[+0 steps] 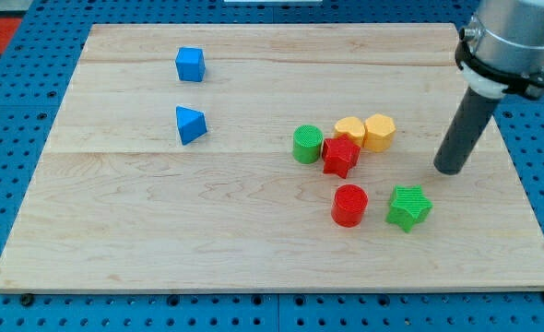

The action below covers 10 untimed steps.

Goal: Place the green star below the red circle

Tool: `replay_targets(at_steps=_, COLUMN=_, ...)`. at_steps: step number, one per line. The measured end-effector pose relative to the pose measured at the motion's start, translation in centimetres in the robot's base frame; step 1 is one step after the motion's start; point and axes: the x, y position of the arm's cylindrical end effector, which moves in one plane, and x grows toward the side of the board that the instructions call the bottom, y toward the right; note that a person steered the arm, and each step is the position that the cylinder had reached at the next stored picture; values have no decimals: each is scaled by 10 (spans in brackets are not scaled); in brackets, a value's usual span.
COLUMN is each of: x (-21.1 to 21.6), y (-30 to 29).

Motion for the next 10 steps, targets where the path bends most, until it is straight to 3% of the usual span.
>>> replay_targets(at_steps=1, x=23, y=36)
replay_targets(at_steps=2, x=55, y=36)
replay_targets(at_steps=6, x=61, y=38)
replay_targets(at_steps=8, x=50, y=-34)
replay_targets(at_steps=10, x=65, y=-100)
